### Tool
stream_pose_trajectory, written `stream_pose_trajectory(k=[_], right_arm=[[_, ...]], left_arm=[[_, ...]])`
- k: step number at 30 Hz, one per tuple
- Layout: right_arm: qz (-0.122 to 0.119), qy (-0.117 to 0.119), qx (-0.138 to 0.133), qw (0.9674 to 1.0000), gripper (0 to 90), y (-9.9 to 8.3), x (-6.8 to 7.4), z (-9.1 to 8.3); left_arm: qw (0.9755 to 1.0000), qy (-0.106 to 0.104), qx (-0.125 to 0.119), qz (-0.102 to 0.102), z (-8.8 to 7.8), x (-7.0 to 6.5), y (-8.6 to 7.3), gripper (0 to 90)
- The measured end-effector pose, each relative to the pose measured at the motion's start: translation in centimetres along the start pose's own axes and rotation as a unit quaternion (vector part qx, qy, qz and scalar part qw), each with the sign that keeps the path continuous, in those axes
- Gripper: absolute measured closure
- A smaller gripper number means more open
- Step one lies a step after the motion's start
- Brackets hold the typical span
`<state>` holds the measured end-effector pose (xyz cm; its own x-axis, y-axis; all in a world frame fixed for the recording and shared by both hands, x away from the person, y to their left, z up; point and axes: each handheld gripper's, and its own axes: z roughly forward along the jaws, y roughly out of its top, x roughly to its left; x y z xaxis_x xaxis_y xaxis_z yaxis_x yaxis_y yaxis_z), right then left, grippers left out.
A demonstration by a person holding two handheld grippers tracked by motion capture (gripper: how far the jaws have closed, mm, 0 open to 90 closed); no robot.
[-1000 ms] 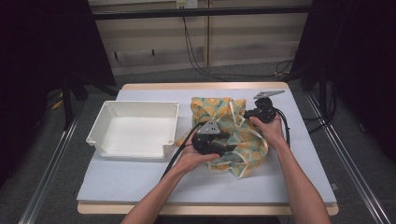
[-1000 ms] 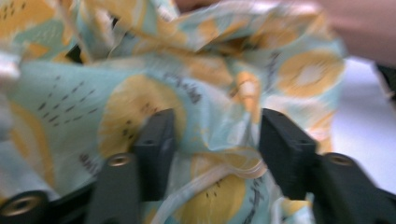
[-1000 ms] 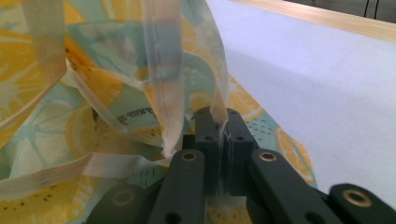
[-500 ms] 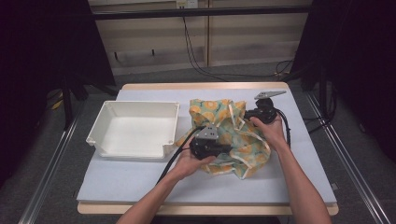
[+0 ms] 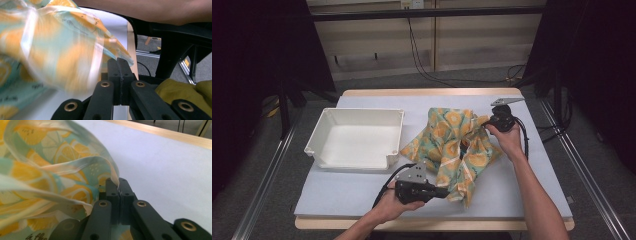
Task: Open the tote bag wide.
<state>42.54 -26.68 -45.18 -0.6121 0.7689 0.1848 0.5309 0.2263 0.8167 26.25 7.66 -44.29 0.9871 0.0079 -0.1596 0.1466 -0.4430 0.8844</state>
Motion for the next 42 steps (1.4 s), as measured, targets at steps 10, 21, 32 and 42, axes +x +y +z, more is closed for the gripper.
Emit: stream_pose_trajectory(k=[10, 21, 32, 42], right_arm=[[-0.005, 0.003, -0.023, 0.9997, 56.0, 0.0, 1.5, -2.3], [0.019, 0.002, -0.063, 0.9979, 41.5, -2.2, 1.8, -8.2], [-0.027, 0.053, -0.039, 0.9975, 37.5, -3.2, 6.8, -9.7], [-0.039, 0.039, 0.001, 0.9985, 30.4, -3.9, 7.6, -7.0]], left_arm=[[0.9996, 0.020, -0.014, -0.013, 0.2, 0.6, -0.5, 87.7], [0.9992, 0.025, -0.033, -0.001, -0.3, -0.2, 0.6, 80.1], [0.9956, 0.053, -0.076, 0.014, -1.0, 1.2, 4.0, 68.3], [0.9926, 0.077, -0.094, -0.011, -1.8, 2.6, 4.6, 59.4]])
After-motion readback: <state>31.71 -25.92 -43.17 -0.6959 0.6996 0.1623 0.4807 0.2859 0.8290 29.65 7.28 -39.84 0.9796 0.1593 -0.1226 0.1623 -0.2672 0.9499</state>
